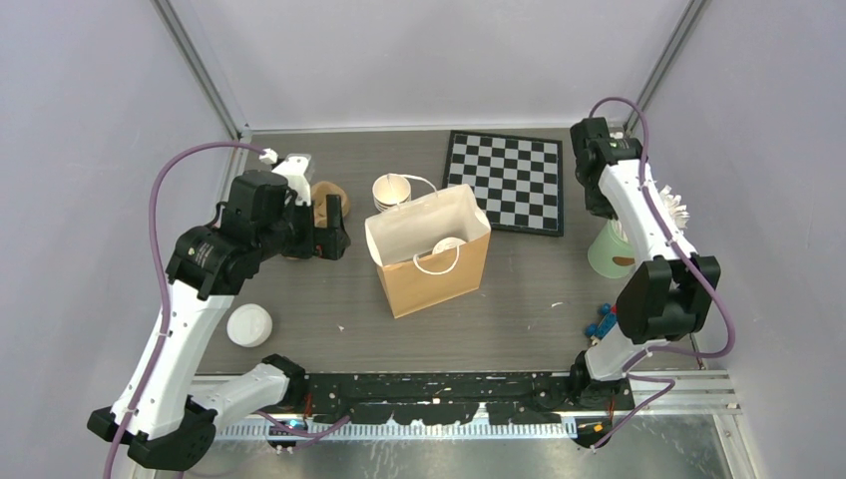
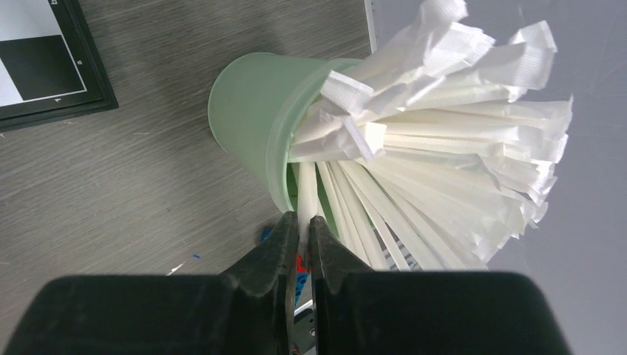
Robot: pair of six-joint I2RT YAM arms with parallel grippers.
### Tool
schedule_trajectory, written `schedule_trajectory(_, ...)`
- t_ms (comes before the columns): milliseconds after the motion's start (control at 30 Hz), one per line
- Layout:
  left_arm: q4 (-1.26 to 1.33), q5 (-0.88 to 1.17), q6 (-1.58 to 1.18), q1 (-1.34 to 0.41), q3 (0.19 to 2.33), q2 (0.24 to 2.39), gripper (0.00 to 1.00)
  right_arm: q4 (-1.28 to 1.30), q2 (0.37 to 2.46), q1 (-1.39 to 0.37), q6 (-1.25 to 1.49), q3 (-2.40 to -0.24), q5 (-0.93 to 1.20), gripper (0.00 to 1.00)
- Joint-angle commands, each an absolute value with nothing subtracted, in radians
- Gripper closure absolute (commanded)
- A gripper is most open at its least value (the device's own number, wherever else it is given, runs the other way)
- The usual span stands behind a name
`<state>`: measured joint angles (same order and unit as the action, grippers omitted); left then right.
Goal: Pack the takeout coffee
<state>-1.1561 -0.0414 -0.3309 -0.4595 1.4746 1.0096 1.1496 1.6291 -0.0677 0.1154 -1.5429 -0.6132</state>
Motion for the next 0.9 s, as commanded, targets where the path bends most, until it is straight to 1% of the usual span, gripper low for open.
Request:
schedule_trajectory(0, -1.117, -0.061, -0.309, -0.456, 1.476, 1.003, 0.00, 1.209, 1.538, -0.063, 0.146, -1.620, -0.616, 0.86)
schedule_trajectory(167, -1.109, -0.070, -0.304, -0.457, 1.479, 1.016, 0.00, 1.275, 1.497, -0.066, 0.176, -1.666, -0.592, 0.87)
schedule_trajectory(333, -1.108, -0.061, -0.309, -0.462, 1.477, 1.022, 0.00, 1.377, 1.476, -0.068, 0.196, -1.761, -0.582, 0.87)
schedule_trajectory(567, -1.105, -0.055, -0.323, -0.466, 1.466, 1.031, 0.00, 1.545, 1.469, -0.068, 0.224, -2.003, -0.585, 0.87)
schedule_trajectory(867, -1.082, -0.041, -0.337, -0.477, 1.455, 1.051, 0.00, 1.686, 1.476, -0.069, 0.257, -2.239, -0.594, 0.87)
